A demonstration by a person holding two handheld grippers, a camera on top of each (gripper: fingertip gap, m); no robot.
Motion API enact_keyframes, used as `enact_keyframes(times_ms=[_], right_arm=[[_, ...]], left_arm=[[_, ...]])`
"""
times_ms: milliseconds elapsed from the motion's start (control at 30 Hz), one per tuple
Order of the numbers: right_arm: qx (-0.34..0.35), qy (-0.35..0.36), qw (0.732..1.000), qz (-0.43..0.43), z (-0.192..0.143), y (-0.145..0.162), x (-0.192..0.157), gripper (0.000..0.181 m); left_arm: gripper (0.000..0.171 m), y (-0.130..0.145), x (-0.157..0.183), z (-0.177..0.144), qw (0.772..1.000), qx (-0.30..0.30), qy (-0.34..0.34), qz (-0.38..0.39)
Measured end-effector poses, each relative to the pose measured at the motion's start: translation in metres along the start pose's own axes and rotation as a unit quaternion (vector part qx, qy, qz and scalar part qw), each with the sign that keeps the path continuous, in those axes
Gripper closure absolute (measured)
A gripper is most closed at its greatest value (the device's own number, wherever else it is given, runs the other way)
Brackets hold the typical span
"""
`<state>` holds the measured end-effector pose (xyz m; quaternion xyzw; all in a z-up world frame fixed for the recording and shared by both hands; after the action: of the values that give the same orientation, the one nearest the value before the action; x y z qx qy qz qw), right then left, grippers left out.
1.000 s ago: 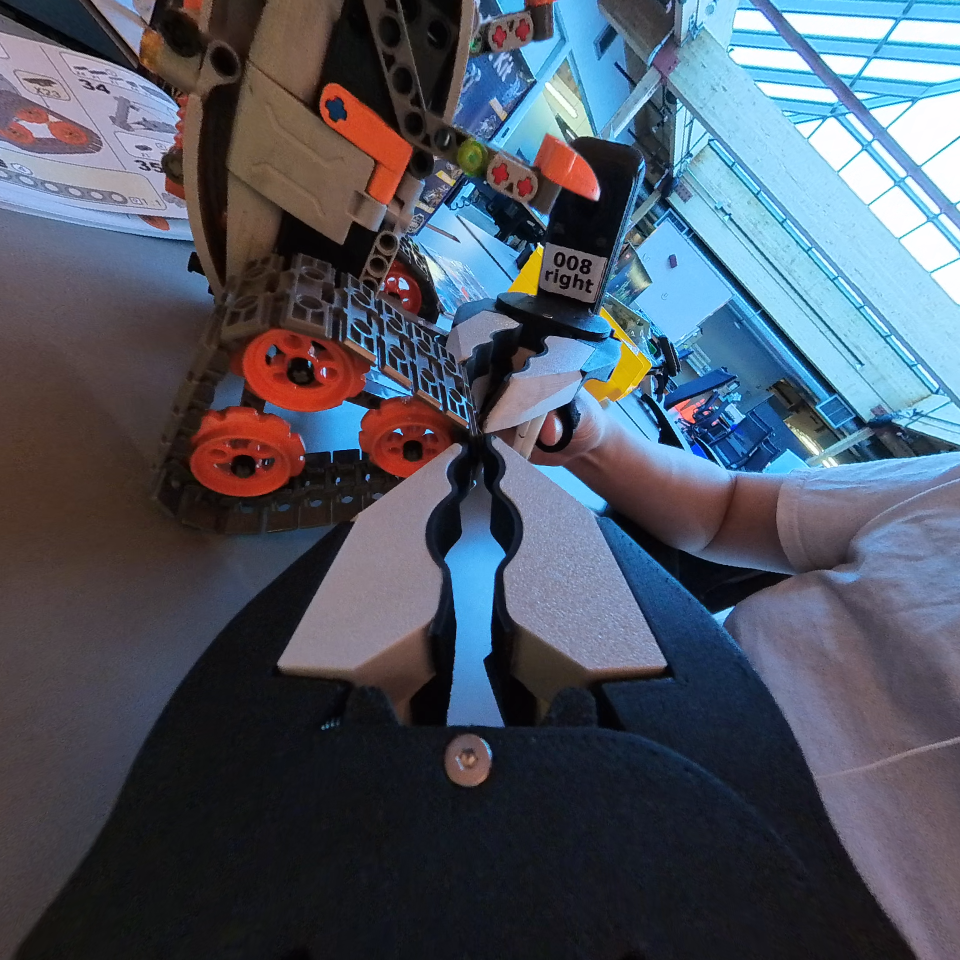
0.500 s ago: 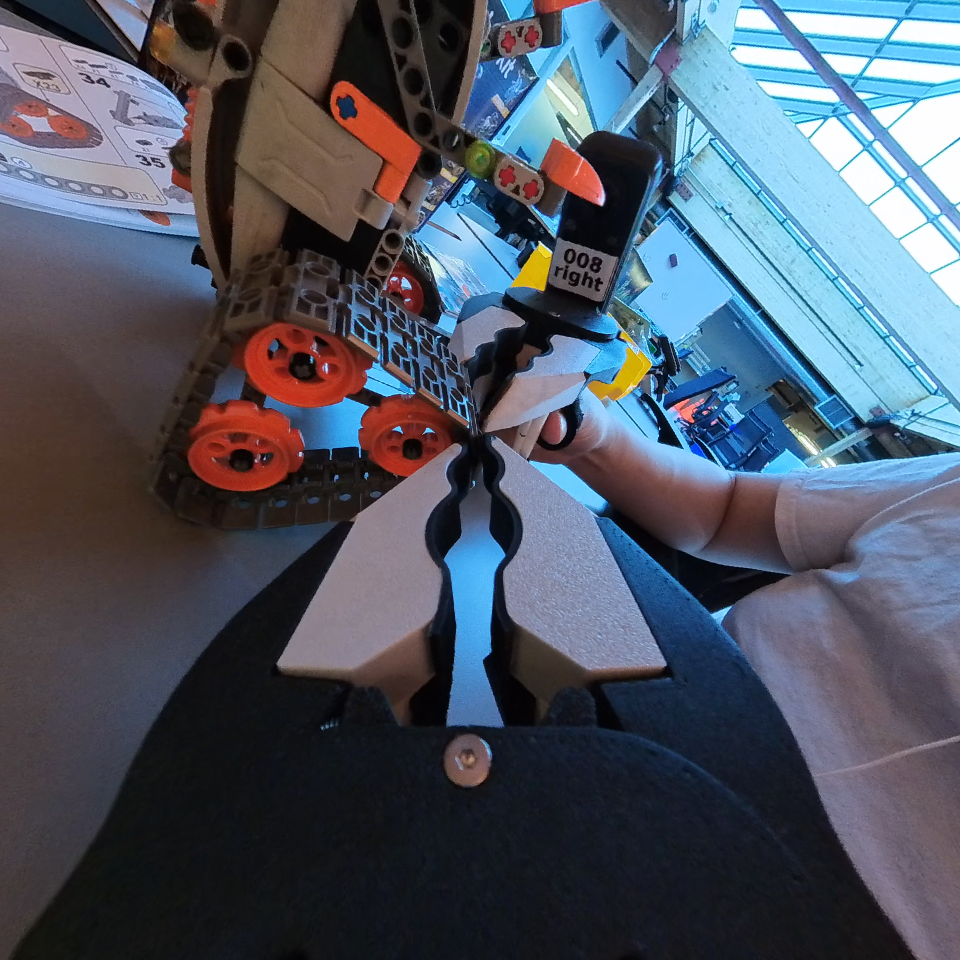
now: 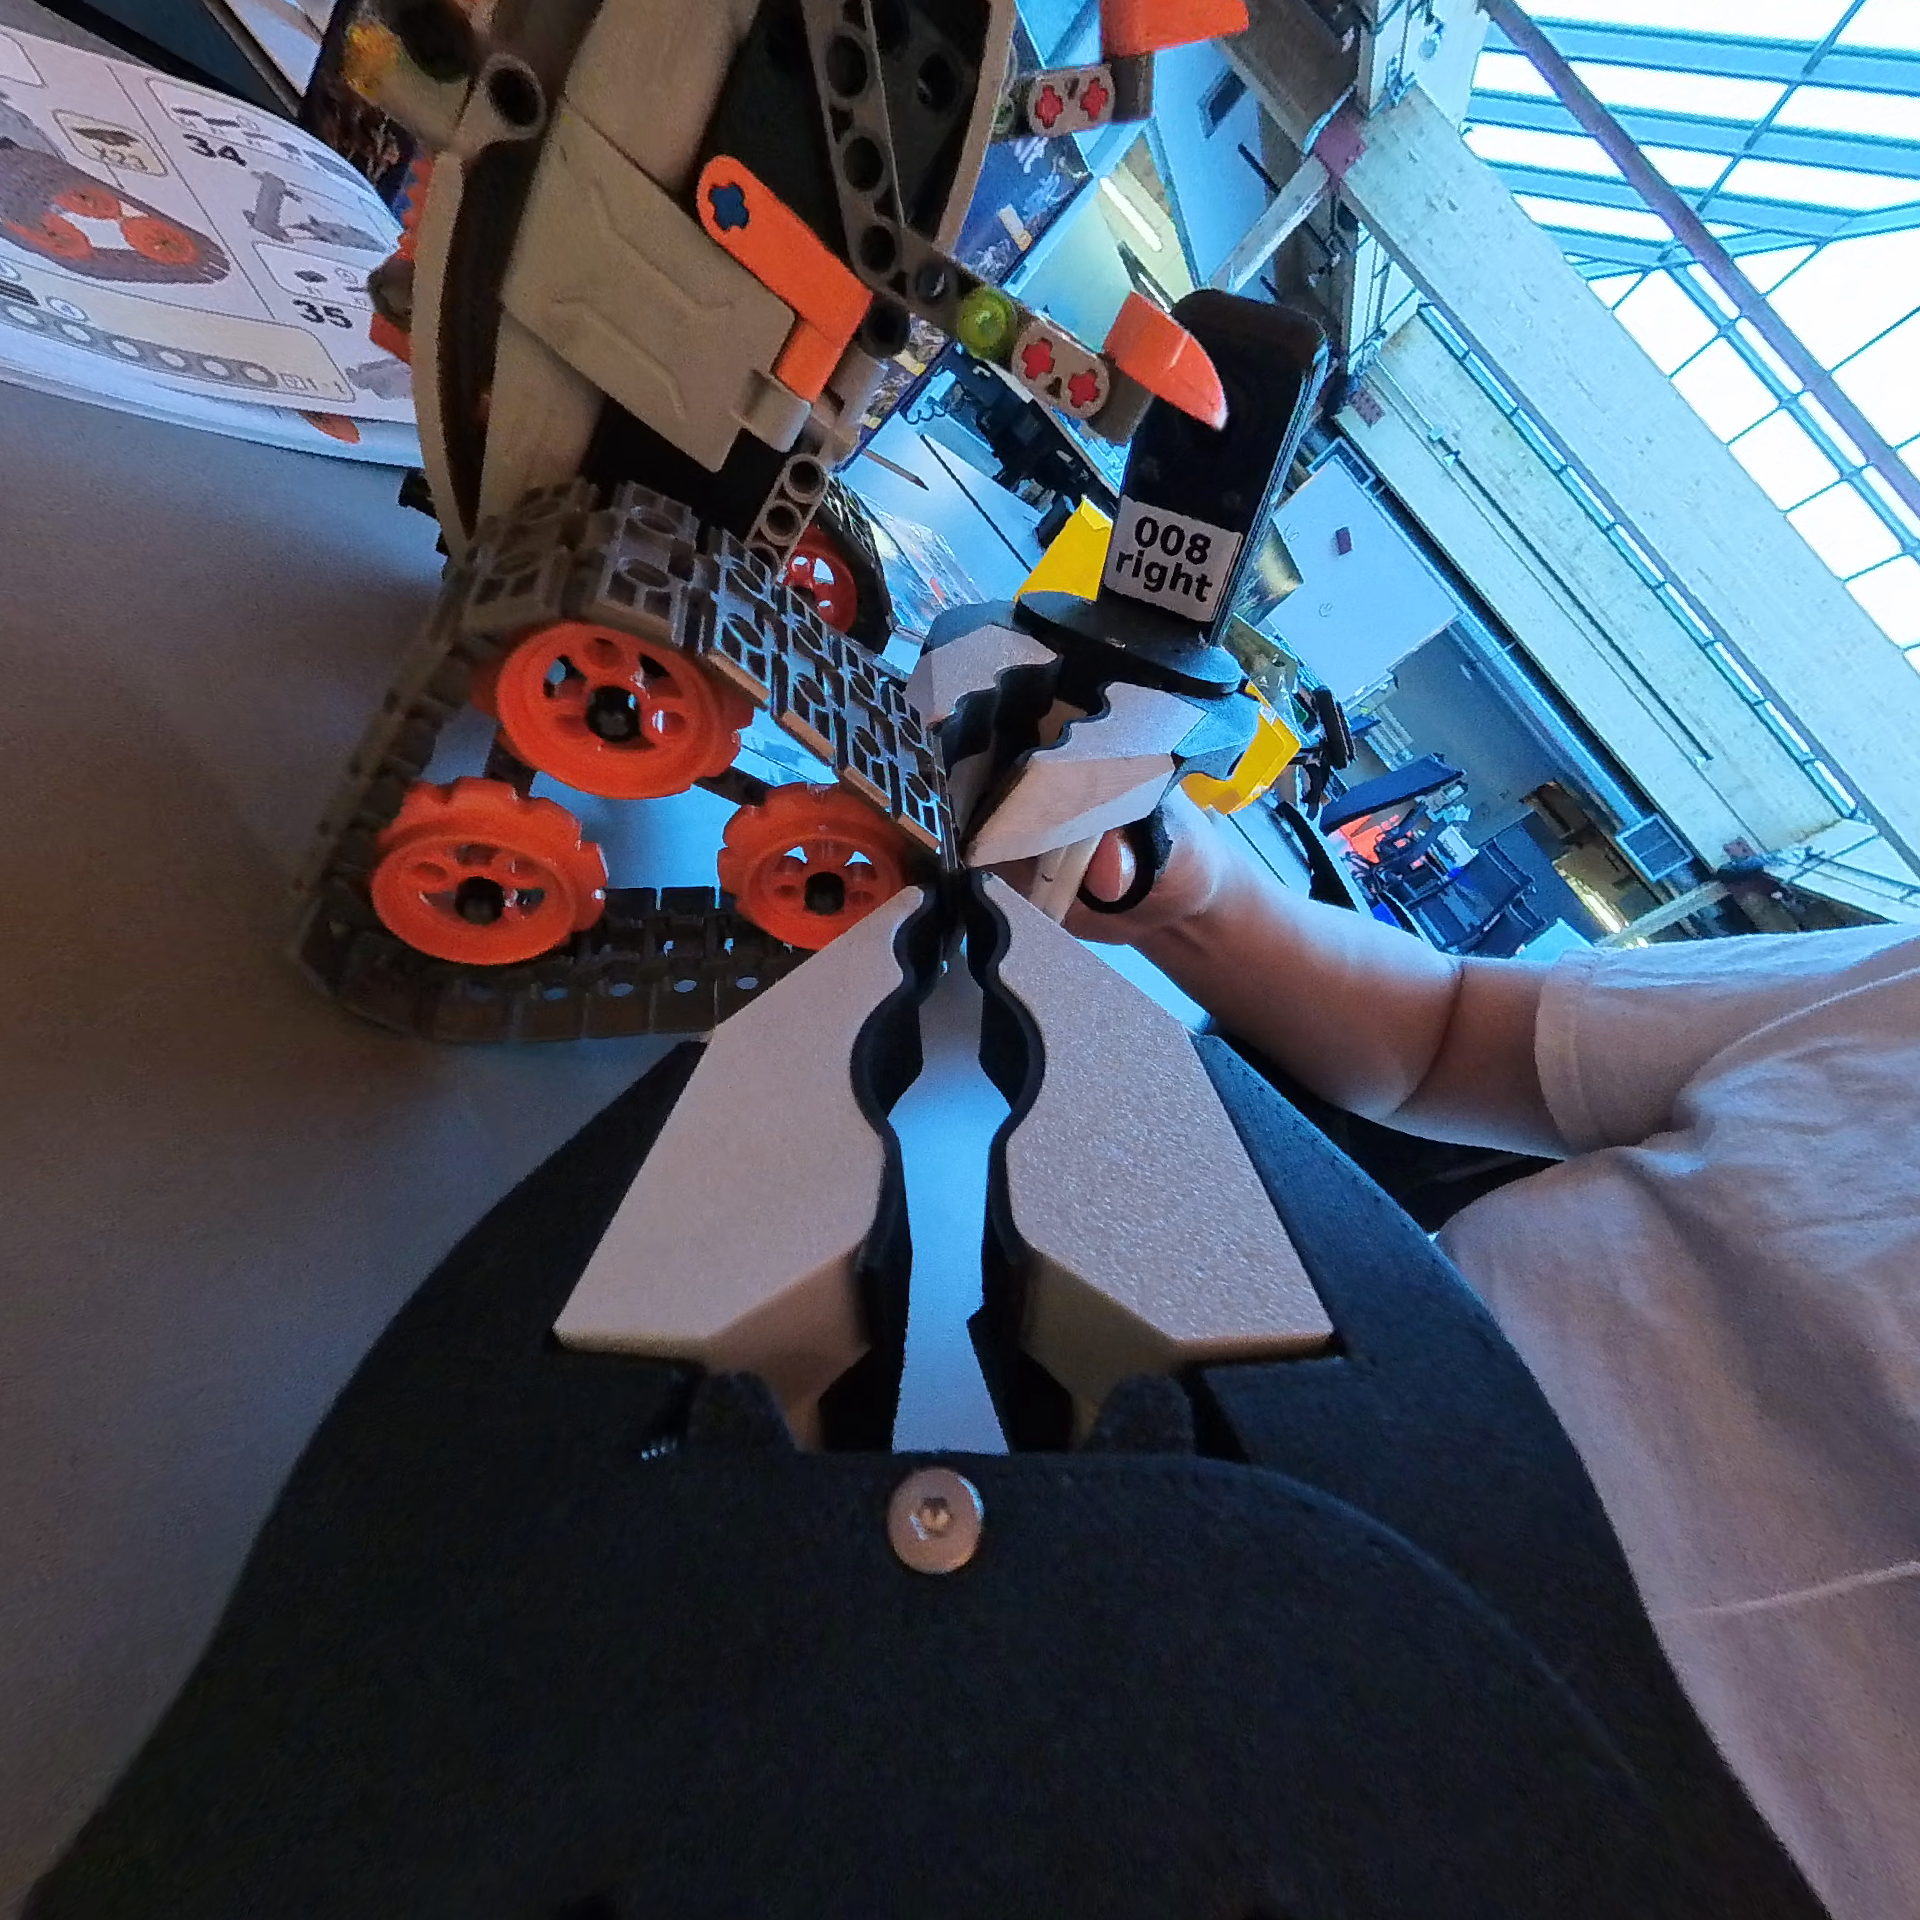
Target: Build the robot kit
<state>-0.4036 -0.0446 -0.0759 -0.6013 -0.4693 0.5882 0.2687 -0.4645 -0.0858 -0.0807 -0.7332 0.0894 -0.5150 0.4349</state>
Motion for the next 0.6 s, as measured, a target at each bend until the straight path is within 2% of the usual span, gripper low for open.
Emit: enact_keyframes(times_ms=[600], right_arm=[[0.007,-0.001,1.000,0.008,0.0011,0.0008,0.0023,0.167]], left_arm=[[0.170,-0.0005,-0.0020,-0.0002,1.000,0.003,-0.010,0.000]])
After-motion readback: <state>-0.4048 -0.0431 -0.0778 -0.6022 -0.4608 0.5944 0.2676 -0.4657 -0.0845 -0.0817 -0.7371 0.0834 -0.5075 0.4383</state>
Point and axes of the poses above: each gripper's, where its closed fingertips meet, z out along the fingers, y out of its underside, x = y × z across the jaws, the point moved 4 cm from there along -z, back along the fingers
